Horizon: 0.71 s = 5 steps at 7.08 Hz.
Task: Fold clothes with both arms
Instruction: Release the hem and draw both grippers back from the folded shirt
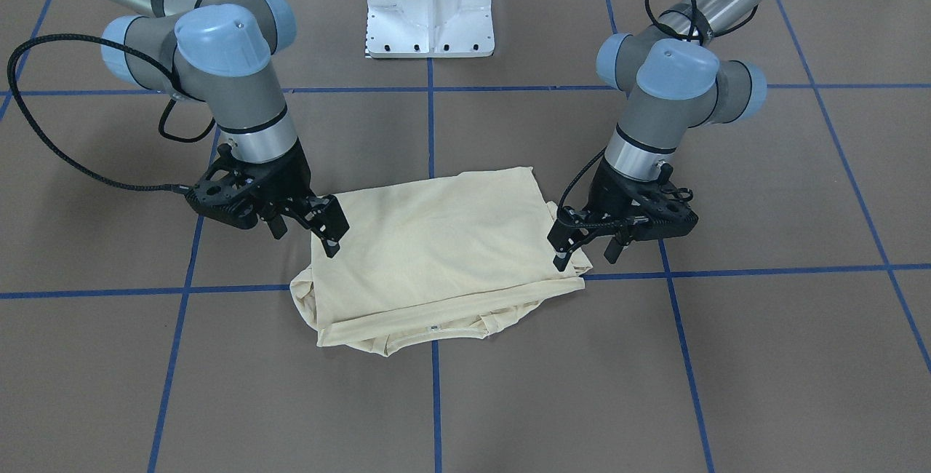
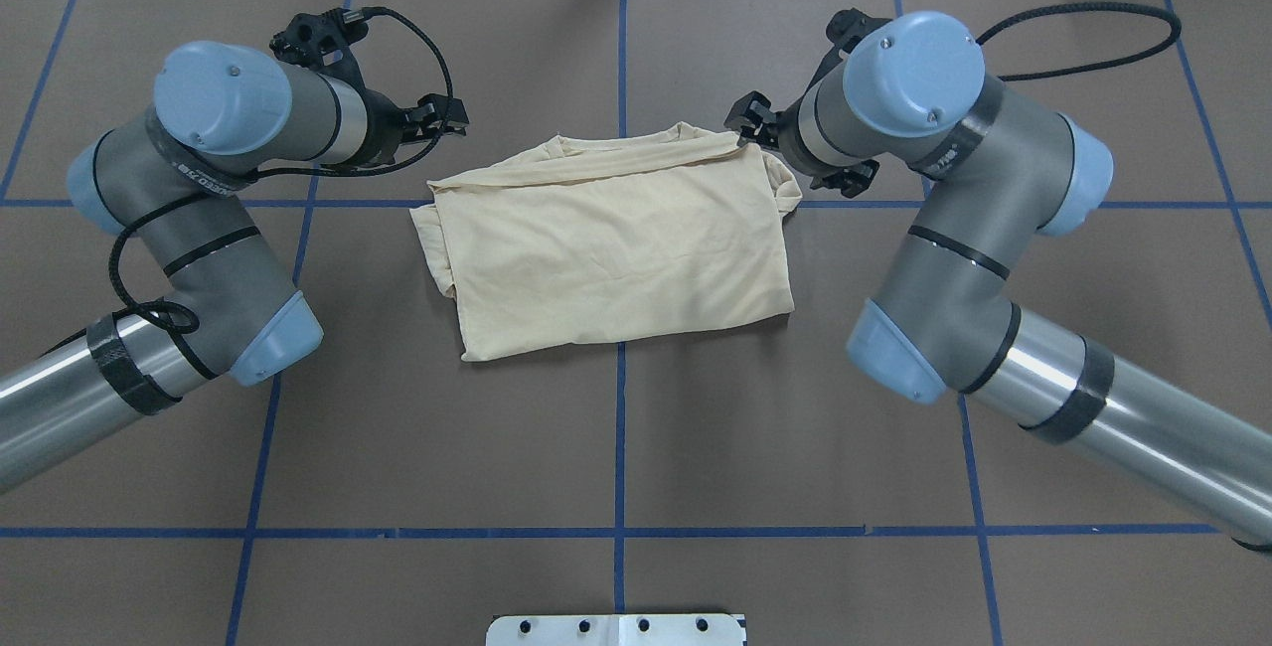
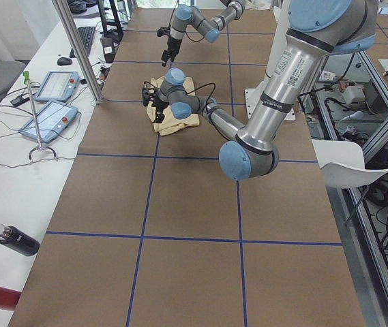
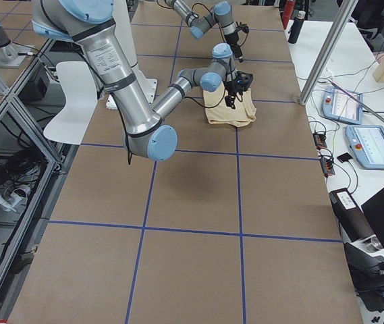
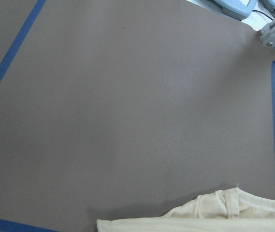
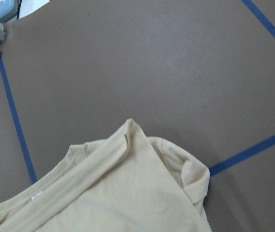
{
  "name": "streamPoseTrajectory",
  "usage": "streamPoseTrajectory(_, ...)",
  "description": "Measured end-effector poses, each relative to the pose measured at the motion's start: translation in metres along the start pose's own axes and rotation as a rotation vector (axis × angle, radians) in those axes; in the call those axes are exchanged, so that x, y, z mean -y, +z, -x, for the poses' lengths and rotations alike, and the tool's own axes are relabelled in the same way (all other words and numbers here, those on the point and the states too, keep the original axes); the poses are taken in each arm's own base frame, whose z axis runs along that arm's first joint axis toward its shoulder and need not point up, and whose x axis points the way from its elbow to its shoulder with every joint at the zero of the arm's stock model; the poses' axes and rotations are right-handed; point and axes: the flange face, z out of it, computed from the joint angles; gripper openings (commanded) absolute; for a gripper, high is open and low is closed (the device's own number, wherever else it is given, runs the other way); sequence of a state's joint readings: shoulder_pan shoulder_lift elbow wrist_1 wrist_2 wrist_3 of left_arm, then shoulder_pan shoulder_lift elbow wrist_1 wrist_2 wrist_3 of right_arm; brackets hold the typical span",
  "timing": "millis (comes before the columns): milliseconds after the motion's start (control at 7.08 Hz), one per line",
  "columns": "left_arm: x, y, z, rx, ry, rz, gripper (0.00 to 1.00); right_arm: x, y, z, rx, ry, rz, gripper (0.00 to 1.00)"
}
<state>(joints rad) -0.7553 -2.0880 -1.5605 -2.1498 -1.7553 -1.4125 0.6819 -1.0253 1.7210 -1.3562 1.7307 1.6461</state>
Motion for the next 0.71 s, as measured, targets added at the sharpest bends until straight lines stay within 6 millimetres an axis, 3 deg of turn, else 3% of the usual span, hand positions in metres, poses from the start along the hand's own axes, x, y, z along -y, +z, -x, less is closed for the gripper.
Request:
streamPoseTrajectory(424, 0.001, -0.009, -0.004, -0.015, 0.004, -0.007, 1.0, -0.093, -0.006, -0.052, 0.016, 0.027, -0.05, 1.0)
streamPoseTrajectory(706, 0.0, -0.008, -0.004, -0.013, 0.004, 0.001, 1.0, -0.123, 0.005, -0.071, -0.004, -0.009, -0.113, 0.99)
